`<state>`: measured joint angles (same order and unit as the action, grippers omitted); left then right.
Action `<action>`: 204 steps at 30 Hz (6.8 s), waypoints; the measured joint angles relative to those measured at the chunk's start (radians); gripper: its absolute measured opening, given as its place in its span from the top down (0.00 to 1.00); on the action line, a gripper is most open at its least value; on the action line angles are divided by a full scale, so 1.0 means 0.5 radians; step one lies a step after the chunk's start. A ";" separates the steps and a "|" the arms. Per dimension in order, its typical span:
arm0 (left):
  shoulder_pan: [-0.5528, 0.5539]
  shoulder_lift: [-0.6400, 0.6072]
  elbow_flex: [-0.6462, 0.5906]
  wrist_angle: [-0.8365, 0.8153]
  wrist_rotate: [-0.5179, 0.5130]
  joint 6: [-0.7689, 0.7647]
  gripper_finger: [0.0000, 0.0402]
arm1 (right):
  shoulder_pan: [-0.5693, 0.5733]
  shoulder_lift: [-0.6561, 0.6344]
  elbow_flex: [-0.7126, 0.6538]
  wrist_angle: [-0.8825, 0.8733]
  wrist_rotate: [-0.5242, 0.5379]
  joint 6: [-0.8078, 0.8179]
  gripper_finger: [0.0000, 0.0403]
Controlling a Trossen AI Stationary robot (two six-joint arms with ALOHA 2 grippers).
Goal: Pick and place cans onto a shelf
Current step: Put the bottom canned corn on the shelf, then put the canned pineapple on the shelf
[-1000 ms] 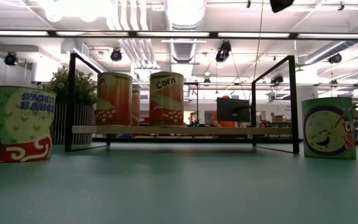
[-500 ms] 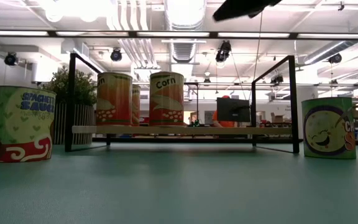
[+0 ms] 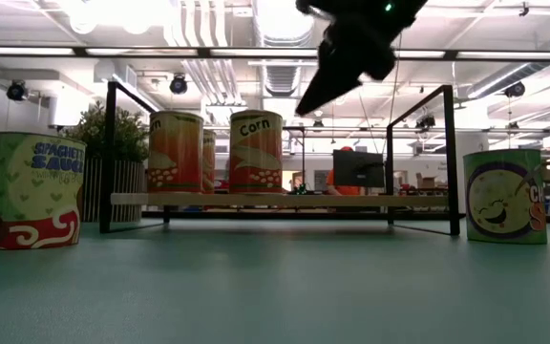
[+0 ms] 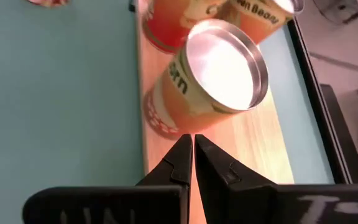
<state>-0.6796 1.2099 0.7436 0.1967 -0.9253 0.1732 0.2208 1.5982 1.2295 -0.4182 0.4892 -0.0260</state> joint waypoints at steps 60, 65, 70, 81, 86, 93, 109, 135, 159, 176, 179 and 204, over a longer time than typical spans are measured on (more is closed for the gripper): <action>-0.002 -0.249 -0.040 0.024 -0.001 0.048 1.00 | 0.009 -0.253 0.232 0.215 -0.530 0.202 0.98; -0.002 -0.248 -0.040 0.024 0.000 0.048 1.00 | 0.229 -0.307 0.245 0.089 -0.523 0.591 0.98; -0.002 -0.238 -0.040 0.024 0.000 0.041 1.00 | 0.399 -0.309 0.243 -0.267 -0.541 1.381 0.98; -0.002 -0.228 -0.040 0.024 0.000 0.035 1.00 | 0.848 -0.291 0.240 -1.626 -1.097 2.955 0.98; -0.002 -0.228 -0.040 0.025 0.000 0.042 1.00 | 0.955 -0.301 0.180 -1.628 -1.042 3.107 0.98; -0.002 -0.230 -0.040 0.056 0.000 0.055 1.00 | 0.968 -0.301 0.153 -1.622 -0.965 3.160 0.86; -0.002 -0.230 -0.040 0.071 0.000 0.058 1.00 | 0.967 -0.192 0.135 -1.608 -0.923 3.229 0.19; -0.002 -0.231 -0.040 0.114 -0.001 0.101 1.00 | 0.920 -0.133 -0.091 -1.229 -0.928 3.163 0.39; -0.002 -0.225 0.028 0.082 0.000 0.102 1.00 | 0.892 -0.219 -0.006 -1.392 -0.815 3.011 0.79; -0.002 -0.225 0.028 0.084 0.000 0.100 1.00 | 0.889 -0.386 -0.015 -1.401 -0.473 3.072 0.98; -0.002 -0.224 0.028 0.084 0.000 0.100 1.00 | 0.907 -0.447 -0.017 -1.362 -0.292 3.109 0.98; -0.013 -0.232 0.028 0.106 -0.001 0.157 1.00 | -0.105 -0.704 0.343 -0.560 -0.498 1.447 0.98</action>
<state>-0.6860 1.0937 0.7574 0.2500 -0.9255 0.2519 0.1684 1.2461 1.4008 -0.6981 0.2404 0.6976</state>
